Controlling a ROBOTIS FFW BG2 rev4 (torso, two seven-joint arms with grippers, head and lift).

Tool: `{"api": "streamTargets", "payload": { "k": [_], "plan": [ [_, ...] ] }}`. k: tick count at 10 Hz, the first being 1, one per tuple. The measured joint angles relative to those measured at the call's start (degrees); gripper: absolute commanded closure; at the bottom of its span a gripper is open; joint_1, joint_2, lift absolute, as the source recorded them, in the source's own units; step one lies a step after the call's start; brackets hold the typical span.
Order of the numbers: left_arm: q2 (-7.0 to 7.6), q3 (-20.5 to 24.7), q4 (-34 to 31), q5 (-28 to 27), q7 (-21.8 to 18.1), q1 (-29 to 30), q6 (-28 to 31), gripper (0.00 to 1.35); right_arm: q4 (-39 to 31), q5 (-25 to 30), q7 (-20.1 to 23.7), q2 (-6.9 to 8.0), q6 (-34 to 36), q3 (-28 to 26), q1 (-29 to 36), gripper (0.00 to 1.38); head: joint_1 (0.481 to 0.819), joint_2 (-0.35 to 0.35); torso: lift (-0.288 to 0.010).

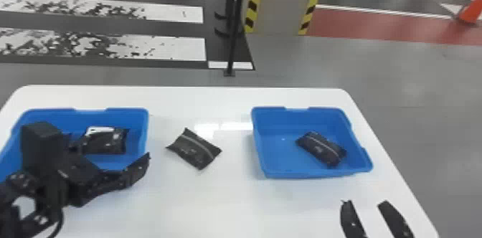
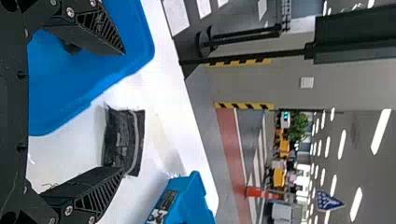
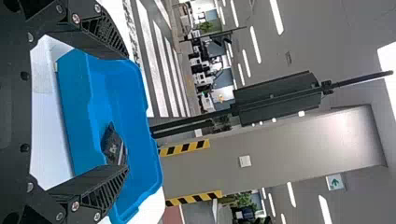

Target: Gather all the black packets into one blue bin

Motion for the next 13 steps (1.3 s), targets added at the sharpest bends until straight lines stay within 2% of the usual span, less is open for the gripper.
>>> {"api": "streamTargets", "payload": {
  "k": [2,4,6,8,9,10,11,12,13],
  "plan": [
    [2.59,-7.9,1.9,-1.6,0.4,-9.9,8.8,0.13,0.5,-0.1,0.0,0.0,0.0,0.5,-0.4,0.2,0.695,-0.274,-0.11],
    [3.22,-14.0,5.7,-5.3,0.6,-18.7,14.9,0.11,0.8,-0.3,0.0,0.0,0.0,0.8,-0.8,0.2,0.695,-0.284,-0.11],
    [2.08,-19.9,13.8,-11.6,0.1,-28.2,16.8,0.1,1.1,-0.5,0.0,0.0,0.0,1.2,-1.2,0.2,0.695,-0.282,-0.11],
    [0.2,-24.1,23.5,-16.8,-2.6,-36.6,16.6,0.1,1.6,-0.8,0.0,0.0,0.0,2.2,-1.8,0.2,0.695,-0.272,-0.11],
    [-0.08,-25.9,25.9,-17.2,-3.5,-38.5,17.6,0.09,1.8,-1.0,0.0,0.0,0.0,2.5,-2.0,0.2,0.695,-0.271,-0.11],
    [-0.2,-29.2,29.5,-17.7,-6.0,-41.4,18.2,0.09,1.9,-1.1,0.0,0.0,0.0,2.7,-2.1,0.2,0.695,-0.276,-0.11],
    [-0.45,-34.9,35.0,-18.2,-8.9,-46.2,17.3,0.09,2.1,-1.1,0.0,0.0,0.0,2.9,-2.3,0.2,0.695,-0.296,-0.11],
    [-0.77,-39.2,38.2,-18.6,-9.9,-49.2,17.8,0.09,2.3,-1.2,0.0,0.0,0.0,3.3,-2.7,0.2,0.695,-0.308,-0.11],
    [-0.92,-41.2,39.0,-19.5,-10.3,-50.0,19.6,0.09,2.6,-1.3,0.0,0.0,0.0,3.7,-3.0,0.2,0.695,-0.308,-0.11]
  ]
}}
